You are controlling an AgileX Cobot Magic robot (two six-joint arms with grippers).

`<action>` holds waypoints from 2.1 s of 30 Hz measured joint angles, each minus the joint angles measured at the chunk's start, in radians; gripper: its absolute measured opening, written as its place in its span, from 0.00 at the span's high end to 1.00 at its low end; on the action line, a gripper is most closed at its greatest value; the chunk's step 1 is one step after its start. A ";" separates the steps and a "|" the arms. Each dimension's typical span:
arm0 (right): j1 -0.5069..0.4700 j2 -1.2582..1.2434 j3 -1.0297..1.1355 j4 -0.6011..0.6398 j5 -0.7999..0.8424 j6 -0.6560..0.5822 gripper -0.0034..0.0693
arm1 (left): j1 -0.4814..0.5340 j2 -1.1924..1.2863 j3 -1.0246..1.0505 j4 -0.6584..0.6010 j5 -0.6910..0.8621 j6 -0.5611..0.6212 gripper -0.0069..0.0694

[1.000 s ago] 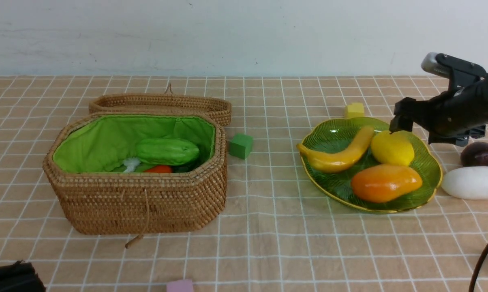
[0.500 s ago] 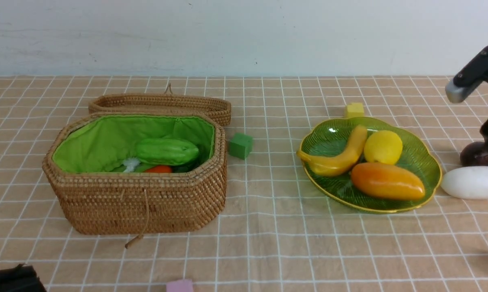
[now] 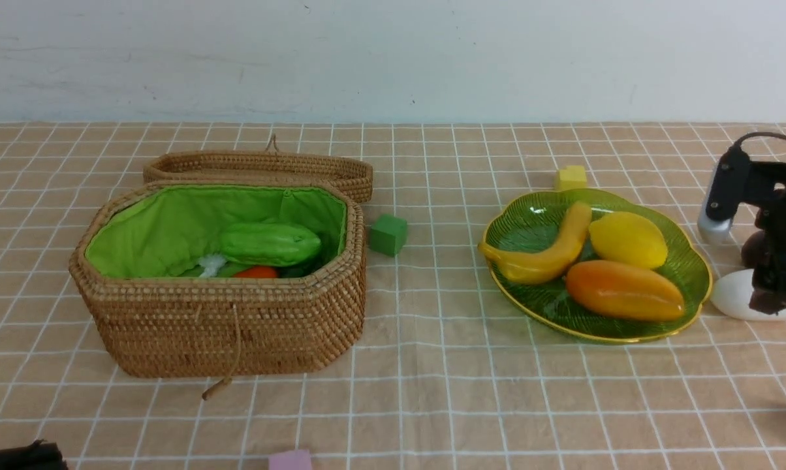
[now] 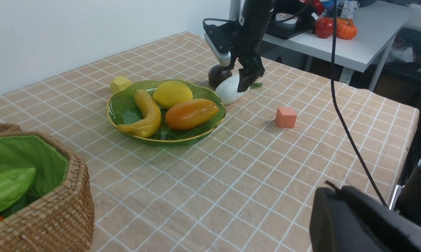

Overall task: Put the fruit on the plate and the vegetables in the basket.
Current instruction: Take a daikon with your right arm and place it on the basket on the left.

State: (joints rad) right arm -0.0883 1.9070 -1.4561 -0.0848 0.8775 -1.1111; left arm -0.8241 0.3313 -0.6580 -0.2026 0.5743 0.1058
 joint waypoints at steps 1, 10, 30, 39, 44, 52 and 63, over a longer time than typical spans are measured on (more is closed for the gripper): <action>0.000 0.013 0.000 -0.001 -0.008 -0.004 0.03 | 0.000 0.000 0.000 0.003 0.000 0.000 0.92; 0.000 0.130 -0.005 -0.025 -0.046 0.003 0.08 | 0.000 0.000 0.000 0.048 0.002 0.000 0.92; 0.000 0.138 -0.005 -0.054 -0.077 0.115 0.44 | 0.000 0.000 0.000 0.052 -0.009 0.000 0.91; 0.000 0.086 -0.005 -0.044 -0.077 0.232 0.44 | 0.000 0.000 0.000 0.052 -0.009 0.000 0.91; 0.000 0.067 -0.005 0.026 -0.077 0.269 0.44 | 0.000 0.000 0.000 0.052 -0.016 0.000 0.91; 0.000 0.079 -0.005 0.054 -0.101 0.426 0.44 | 0.000 0.000 0.000 0.052 -0.023 0.000 0.90; 0.000 0.128 -0.005 0.034 -0.106 0.553 0.31 | 0.000 0.000 0.000 0.052 -0.023 0.000 0.90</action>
State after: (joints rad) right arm -0.0883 2.0353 -1.4616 -0.0504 0.7714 -0.5583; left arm -0.8241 0.3313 -0.6580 -0.1510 0.5509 0.1058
